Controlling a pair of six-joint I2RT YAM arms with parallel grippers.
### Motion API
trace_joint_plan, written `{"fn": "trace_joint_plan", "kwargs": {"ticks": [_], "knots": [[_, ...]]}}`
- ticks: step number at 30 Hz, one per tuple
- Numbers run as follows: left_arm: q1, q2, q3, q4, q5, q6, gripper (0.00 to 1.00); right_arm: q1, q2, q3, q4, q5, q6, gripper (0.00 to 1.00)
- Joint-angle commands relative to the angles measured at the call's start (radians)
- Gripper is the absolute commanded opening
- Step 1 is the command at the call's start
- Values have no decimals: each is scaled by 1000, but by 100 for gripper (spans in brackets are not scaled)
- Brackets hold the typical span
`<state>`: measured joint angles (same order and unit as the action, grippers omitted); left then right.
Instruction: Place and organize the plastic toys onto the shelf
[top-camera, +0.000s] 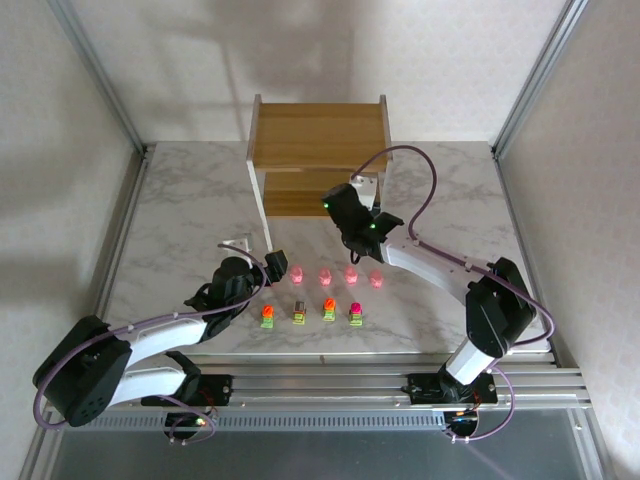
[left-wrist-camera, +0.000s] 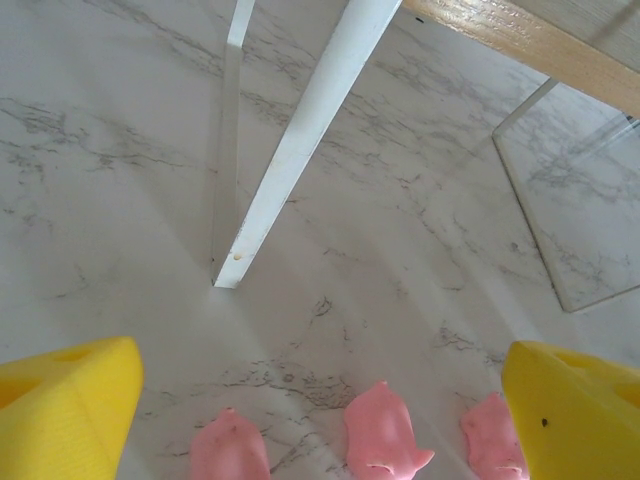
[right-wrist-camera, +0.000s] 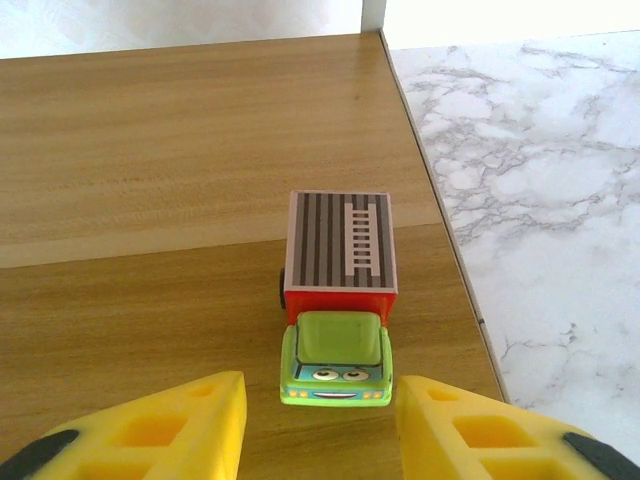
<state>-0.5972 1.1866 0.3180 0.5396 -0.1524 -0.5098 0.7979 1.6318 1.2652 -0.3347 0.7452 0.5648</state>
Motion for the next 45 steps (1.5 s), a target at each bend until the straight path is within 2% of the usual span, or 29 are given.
{"fn": "trace_joint_plan", "kwargs": {"ticks": [1, 23, 35, 40, 45], "knots": [[10, -3, 11, 7, 8, -15, 92, 21, -29, 6, -19, 52, 13, 45], [11, -18, 7, 3, 8, -16, 93, 158, -134, -83, -91, 139, 98, 49], [11, -35, 8, -7, 1, -17, 92, 274, -171, -110, -184, 144, 188, 49], [11, -30, 11, -7, 8, -16, 92, 312, -203, -135, -259, 62, 234, 48], [11, -25, 12, 0, 24, -18, 92, 380, -226, -177, -323, 30, 310, 48]]}}
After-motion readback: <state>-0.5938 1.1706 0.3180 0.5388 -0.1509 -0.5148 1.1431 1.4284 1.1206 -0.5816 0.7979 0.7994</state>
